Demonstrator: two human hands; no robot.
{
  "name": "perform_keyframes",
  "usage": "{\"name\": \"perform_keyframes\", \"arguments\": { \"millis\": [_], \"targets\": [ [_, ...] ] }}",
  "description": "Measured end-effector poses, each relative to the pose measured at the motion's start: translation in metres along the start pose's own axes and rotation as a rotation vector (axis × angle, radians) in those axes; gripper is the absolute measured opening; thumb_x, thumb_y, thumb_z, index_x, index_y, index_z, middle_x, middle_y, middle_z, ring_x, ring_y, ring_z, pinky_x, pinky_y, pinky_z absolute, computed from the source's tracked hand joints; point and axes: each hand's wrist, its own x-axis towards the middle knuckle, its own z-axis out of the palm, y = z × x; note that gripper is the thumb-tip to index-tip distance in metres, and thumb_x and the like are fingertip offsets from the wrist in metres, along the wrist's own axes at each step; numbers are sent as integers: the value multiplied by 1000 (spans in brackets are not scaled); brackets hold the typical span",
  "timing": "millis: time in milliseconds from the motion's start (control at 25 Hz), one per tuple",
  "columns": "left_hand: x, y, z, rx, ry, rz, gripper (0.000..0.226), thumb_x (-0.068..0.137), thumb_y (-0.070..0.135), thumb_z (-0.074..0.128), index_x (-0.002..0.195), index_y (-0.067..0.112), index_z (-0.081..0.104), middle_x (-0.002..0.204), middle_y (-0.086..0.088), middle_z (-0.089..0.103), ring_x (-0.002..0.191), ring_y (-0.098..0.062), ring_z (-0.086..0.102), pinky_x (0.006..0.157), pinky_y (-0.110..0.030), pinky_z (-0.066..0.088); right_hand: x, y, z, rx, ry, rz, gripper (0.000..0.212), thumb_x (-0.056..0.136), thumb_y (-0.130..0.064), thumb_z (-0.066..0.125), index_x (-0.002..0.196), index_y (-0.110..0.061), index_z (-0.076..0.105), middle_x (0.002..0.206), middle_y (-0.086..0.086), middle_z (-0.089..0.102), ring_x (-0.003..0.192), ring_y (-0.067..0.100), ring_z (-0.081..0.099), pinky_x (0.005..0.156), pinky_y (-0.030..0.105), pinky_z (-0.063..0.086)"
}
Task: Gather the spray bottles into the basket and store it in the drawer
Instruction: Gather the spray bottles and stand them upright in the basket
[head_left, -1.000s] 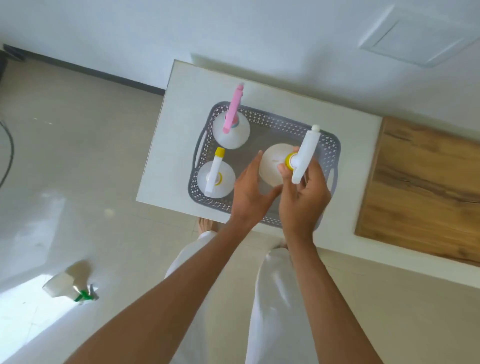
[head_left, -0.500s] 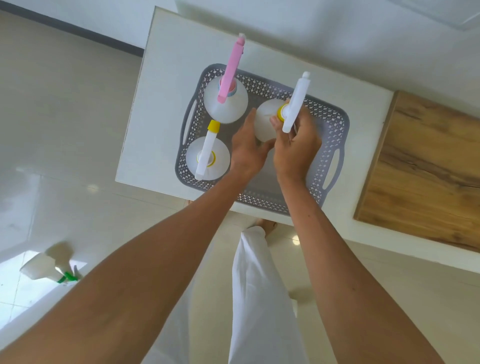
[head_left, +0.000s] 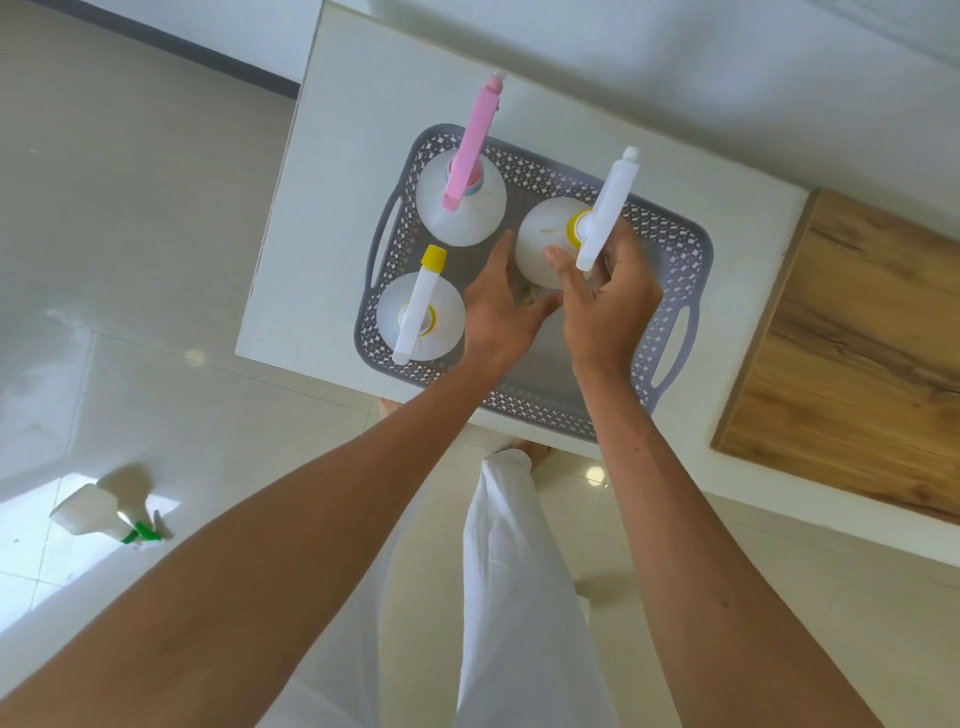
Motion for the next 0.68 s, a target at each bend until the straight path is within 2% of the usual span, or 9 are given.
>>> {"name": "perform_keyframes", "arguments": {
  "millis": [80,160,200,320,400,520,600,640,680],
  "targets": [
    [-16,4,-5,-34,-4,-20,95,76,18,84,153,11,28,145,-6,53,121,0,51,96,-2,40,-3,-1,-11,6,-15,13,59,80,-12,85,133,3,62,127,9,70,120,19,66,102,41,56],
    [-41,6,-12,-121,-12,-44,92,79,11,82,154,11,28,152,-11,45,138,-12,45,113,-20,38,-11,-1,-29,34,-6,43,66,78,-14,86,137,0,60,134,7,67,127,15,62,108,33,53],
    [-57,5,-15,-143,-9,-36,86,81,10,79,153,11,30,151,-11,45,139,-15,45,114,-24,38,-18,0,-41,58,6,73,68,77,-14,87,138,-1,60,136,7,66,129,14,62,109,32,52],
    [-112,-5,-19,-17,39,110,58,88,11,72,142,13,49,131,-5,64,121,-10,62,103,-20,49,-48,3,-88,166,72,167,62,79,-13,86,135,-2,62,134,8,68,128,13,63,109,32,52],
    [-142,-14,-13,102,-15,238,38,91,10,67,128,13,62,115,2,71,105,-6,68,94,-23,55,-78,6,-124,231,158,223,55,80,-10,85,131,-2,64,131,8,69,127,15,65,107,29,52],
    [-170,-27,6,339,-315,424,23,91,7,65,113,13,69,107,12,70,95,1,66,90,-15,52,-131,11,-174,291,314,279,46,82,-7,84,124,-8,67,123,4,72,124,15,67,107,30,52],
    [-182,-32,30,547,-599,615,21,90,7,68,110,13,70,107,9,71,95,-2,63,87,1,41,-174,16,-210,295,472,314,43,82,-8,84,122,-12,69,121,0,73,123,15,67,106,29,52],
    [-186,-34,42,645,-723,707,22,91,10,68,112,14,70,108,5,72,97,-5,61,86,5,36,-197,18,-224,301,552,322,42,82,-9,84,121,-14,69,120,-2,74,123,15,67,105,28,53],
    [-188,-36,56,743,-858,778,25,92,14,66,117,15,69,112,3,71,99,-7,61,88,2,38,-221,20,-237,309,647,331,40,83,-8,84,120,-17,70,120,-3,74,122,15,68,104,26,53]
  ]
}}
